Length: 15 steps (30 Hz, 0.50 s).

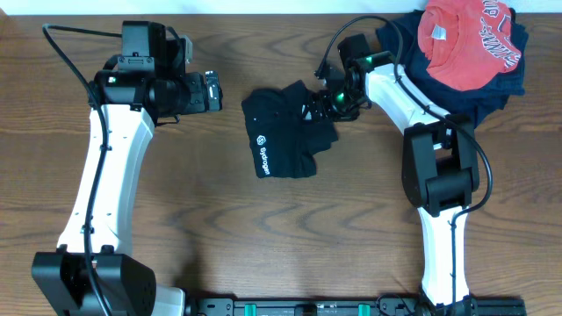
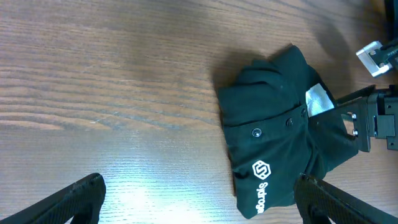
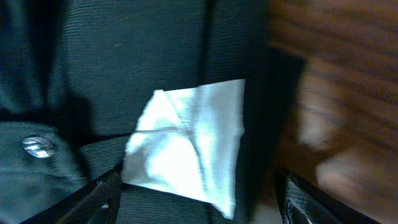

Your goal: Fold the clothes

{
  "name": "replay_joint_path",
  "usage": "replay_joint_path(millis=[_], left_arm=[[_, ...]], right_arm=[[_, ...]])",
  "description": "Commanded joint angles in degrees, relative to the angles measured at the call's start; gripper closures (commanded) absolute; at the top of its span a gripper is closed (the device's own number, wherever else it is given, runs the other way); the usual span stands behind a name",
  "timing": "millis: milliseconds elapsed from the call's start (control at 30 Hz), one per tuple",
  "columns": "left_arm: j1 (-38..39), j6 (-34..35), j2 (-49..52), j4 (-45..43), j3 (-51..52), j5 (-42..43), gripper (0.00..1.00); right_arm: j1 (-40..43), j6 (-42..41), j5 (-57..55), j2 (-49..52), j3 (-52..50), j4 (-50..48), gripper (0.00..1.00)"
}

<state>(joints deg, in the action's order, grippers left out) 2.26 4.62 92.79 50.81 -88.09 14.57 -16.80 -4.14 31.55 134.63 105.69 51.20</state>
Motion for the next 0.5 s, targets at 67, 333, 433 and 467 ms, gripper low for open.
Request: replay_joint_path(millis=[67,333,433,467], left_arm=[[-0.22,-0.55,0.11,1.07,-0.31,-0.76,0.02],[-0.22,-0.52,0.11,1.9,-0.31,-0.76,0.02],[-0.22,-0.52,0.11,1.9,-0.31,-0.74,0.02],[-0.22,-0.52,0.13,1.9,-0.31,-0.74,0.02]], right_arm=[[-0.42,-0.55,7.96,2.38,-0.81,2.43,0.32],[-0.42,-0.48,10.58,2.36,-0.81,1.81,0.99],[-0.42,0.48,13.29,2.36,-0.81,0.26,0.99],[-0.42,0.59,14.38,2.36,-0.81,-0.59,0.99]])
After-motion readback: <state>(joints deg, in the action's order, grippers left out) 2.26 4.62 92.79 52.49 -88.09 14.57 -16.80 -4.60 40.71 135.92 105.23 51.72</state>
